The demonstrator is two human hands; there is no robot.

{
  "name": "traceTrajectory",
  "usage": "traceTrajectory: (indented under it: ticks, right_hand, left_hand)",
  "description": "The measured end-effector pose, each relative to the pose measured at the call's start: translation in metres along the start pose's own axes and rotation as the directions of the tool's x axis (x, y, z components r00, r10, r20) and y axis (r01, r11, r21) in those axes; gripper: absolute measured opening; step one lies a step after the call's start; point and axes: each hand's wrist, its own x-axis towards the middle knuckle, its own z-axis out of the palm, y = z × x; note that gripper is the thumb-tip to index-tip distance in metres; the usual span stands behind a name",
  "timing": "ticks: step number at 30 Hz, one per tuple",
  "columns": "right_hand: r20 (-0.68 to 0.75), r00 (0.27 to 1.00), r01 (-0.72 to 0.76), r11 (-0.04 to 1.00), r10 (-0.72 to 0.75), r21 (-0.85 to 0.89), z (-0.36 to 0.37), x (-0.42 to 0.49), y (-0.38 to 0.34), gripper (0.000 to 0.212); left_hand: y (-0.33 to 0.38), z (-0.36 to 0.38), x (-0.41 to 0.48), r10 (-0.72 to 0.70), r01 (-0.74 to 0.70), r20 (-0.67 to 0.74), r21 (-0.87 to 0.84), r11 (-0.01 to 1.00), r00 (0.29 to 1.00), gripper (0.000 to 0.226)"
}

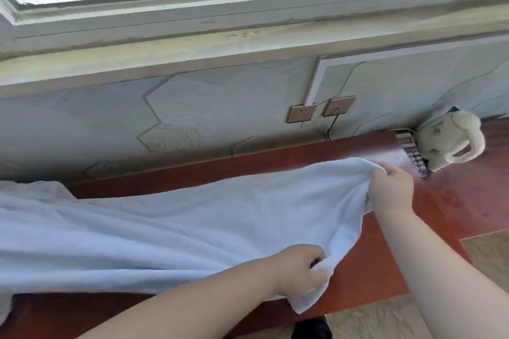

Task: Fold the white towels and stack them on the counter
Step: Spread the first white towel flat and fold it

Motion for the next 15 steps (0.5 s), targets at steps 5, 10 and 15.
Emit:
traceTrajectory:
  ticks: [5, 10, 15]
  right_hand:
    - [0.279, 0.960, 0.066, 0.944, 0.028, -0.322, -0.028, 0.069, 0.042, 0.026]
    - [0.588, 0.783, 0.132, 0.871, 0.201, -0.473, -0.043, 0.111, 0.087, 0.050]
    - [0.581, 0.797, 0.276, 0.758, 0.162, -0.591, -0.031, 0.141, 0.089, 0.052]
  left_hand:
    - [0.019, 0.038, 0.070, -0.129, 0.124, -0.061, -0.077, 0.989, 0.990, 0.017]
    - [0.023, 0.052, 0.116, -0.276, 0.291, -0.105, 0.175, 0.941, 0.955, 0.035]
    - [0.020, 0.019, 0.128, -0.307, 0.494, -0.480, 0.332, 0.804, 0.822, 0.031]
